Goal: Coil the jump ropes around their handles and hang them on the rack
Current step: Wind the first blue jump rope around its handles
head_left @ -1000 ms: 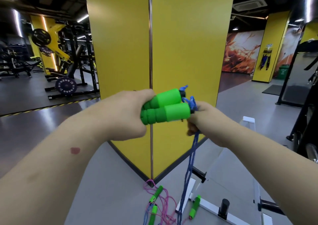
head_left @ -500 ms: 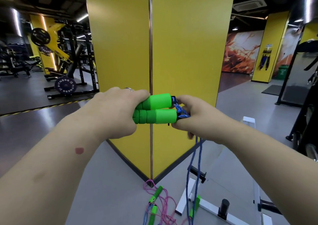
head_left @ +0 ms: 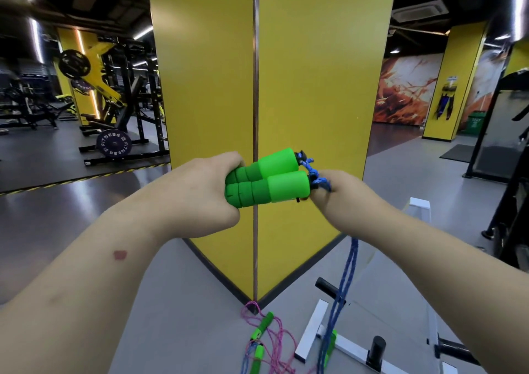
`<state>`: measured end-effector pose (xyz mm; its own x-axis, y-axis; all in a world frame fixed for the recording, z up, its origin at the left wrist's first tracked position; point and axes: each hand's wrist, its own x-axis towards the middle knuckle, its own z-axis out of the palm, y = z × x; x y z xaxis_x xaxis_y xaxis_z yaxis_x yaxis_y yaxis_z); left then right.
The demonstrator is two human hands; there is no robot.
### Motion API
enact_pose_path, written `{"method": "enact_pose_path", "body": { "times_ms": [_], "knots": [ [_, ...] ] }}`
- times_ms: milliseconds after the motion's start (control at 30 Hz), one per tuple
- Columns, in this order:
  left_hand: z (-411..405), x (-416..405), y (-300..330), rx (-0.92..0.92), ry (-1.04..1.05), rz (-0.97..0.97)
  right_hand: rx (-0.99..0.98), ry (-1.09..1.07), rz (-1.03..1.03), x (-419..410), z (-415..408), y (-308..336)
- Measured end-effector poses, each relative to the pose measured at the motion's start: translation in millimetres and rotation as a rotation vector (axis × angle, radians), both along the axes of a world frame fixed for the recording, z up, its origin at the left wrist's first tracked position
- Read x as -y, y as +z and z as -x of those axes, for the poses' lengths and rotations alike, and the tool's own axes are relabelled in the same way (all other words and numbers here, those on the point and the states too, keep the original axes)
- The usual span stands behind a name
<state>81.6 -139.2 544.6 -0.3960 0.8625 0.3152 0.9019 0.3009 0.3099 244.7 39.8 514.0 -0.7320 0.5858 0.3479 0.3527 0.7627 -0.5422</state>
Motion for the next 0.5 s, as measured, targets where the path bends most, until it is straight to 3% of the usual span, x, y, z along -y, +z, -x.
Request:
{"method": "enact_pose_path", "body": {
  "times_ms": [167,233,300,400,500],
  "knots": [
    [-3.7,-14.5,-4.5,0.247,0.019,-0.116,0.149,-0.039,0.017,23.9,14.2,-25.4],
    [-2.9,-20.7,-6.6,0.289,0.122,-0.202,0.299,-0.053,-0.09,38.4,11.8,-31.1],
    [-2.9,-25.1,-11.7,0.155,0.25,-0.171,0.466,-0.024,-0.295,55.1,4.1,-28.7],
    [-5.7,-30.1,-28.4,-0.088,0.318,-0.023,0.5,0.049,-0.517,79.0,-10.1,12.8],
    [-10.5,-30.5,-38.2,-0.209,0.246,0.075,0.413,0.086,-0.473,69.1,-17.9,60.6]
  ]
}}
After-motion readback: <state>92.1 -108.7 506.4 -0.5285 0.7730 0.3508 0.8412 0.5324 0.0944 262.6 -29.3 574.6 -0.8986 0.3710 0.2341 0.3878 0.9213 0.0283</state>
